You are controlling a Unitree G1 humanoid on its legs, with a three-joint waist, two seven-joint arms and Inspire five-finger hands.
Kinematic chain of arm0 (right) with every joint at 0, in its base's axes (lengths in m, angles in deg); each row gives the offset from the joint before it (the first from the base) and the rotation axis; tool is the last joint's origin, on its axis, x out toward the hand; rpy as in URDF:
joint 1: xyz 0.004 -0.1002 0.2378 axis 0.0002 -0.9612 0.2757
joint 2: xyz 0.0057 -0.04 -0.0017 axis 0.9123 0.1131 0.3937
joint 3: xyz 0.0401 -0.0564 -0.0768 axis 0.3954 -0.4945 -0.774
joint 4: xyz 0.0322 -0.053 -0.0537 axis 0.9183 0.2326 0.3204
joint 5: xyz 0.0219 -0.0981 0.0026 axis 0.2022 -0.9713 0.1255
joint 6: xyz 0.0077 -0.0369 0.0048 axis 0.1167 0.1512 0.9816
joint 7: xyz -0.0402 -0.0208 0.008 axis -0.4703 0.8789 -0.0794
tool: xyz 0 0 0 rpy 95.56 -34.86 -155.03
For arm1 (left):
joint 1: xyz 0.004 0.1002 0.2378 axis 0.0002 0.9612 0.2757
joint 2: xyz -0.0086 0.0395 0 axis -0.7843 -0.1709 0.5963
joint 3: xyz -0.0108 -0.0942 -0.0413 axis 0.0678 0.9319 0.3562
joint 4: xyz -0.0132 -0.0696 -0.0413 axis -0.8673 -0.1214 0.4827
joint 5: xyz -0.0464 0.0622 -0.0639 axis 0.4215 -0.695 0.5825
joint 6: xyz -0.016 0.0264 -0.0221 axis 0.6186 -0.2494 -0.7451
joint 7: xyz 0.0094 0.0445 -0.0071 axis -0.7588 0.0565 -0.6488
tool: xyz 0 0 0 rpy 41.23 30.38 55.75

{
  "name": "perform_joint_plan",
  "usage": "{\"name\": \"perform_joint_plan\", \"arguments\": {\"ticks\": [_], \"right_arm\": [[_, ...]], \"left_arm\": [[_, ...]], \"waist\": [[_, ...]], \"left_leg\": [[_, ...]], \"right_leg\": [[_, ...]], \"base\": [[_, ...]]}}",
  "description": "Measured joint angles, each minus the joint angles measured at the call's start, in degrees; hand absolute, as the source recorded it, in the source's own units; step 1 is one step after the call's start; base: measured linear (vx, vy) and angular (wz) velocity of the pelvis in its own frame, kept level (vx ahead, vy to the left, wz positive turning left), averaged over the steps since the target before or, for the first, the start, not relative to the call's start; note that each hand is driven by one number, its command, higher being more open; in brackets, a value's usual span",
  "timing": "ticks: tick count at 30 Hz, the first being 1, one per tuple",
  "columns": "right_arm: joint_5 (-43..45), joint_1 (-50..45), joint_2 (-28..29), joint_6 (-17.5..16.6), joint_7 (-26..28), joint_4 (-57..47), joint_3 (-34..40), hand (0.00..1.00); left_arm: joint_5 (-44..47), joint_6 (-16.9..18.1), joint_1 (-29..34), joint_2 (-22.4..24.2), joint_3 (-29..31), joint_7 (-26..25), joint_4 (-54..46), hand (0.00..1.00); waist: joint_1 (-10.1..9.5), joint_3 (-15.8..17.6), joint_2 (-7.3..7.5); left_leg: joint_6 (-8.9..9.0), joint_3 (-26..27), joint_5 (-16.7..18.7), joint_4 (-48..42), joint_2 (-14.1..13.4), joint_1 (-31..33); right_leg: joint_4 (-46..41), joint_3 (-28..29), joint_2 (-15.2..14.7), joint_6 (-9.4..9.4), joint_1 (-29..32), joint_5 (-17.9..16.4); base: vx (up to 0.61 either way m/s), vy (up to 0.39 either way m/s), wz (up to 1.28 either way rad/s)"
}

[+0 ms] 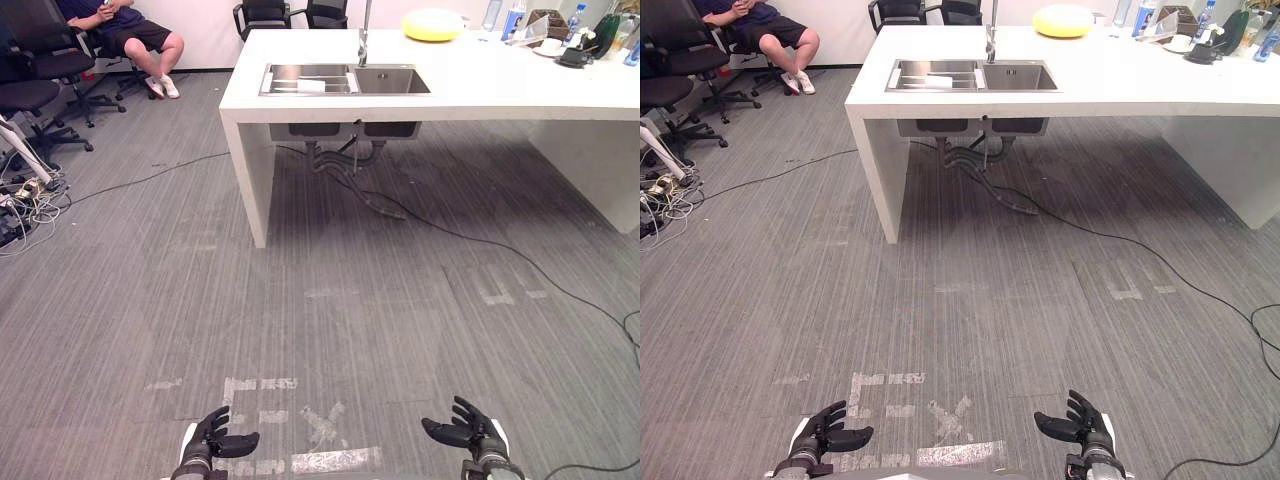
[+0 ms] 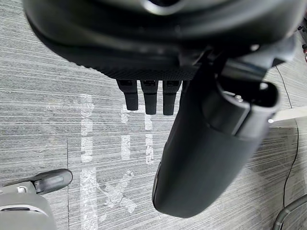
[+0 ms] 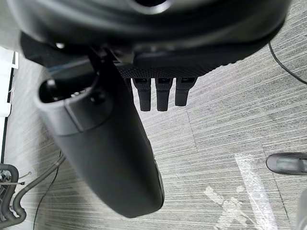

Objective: Walk over to the sink, pick up the cup, carry it to the dishwasher, place the cup inside the dishwasher, then close the dishwasher door

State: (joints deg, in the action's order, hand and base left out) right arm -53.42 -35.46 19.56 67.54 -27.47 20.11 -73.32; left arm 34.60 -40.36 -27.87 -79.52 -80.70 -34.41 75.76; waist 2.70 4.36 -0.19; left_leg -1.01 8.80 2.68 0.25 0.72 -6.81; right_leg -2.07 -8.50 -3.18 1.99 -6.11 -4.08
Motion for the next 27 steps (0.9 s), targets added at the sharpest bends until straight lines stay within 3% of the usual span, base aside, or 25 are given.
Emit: {"name": "perform_joint_plan", "arguments": {"ticks": [15,24,27], "right_arm": [[0.52,1.81,-0.08,0.02,-0.61,-2.56,0.04,0.90],[0.52,2.13,0.10,0.01,-2.01,-3.71,0.08,0.90],[0.54,2.68,0.12,0.02,-2.56,-3.67,0.09,0.90]], "left_arm": [[2.79,-0.01,-0.16,1.82,0.47,-0.02,-0.08,0.90],[5.61,-0.01,1.13,2.98,0.45,-0.46,-2.63,0.90],[6.83,-0.01,1.57,3.55,0.42,-0.50,-5.11,0.90]], "waist": [[1.17,1.08,-0.41],[0.56,1.53,-1.16],[-0.28,2.37,-1.05]], "left_leg": [[-0.08,0.01,-0.09,0.71,0.28,-0.42],[0.45,1.90,0.32,1.26,0.22,-0.66],[-0.23,4.12,2.84,-1.65,-0.01,1.19]], "right_leg": [[0.08,-0.88,-0.26,-0.01,-0.04,0.01],[0.07,0.38,-0.20,0.00,0.43,0.00],[-4.72,1.11,-0.99,1.22,3.63,-3.12]], "base": [[0.00,0.000,0.00],[0.00,0.001,-0.08],[0.01,0.018,-0.16]]}}
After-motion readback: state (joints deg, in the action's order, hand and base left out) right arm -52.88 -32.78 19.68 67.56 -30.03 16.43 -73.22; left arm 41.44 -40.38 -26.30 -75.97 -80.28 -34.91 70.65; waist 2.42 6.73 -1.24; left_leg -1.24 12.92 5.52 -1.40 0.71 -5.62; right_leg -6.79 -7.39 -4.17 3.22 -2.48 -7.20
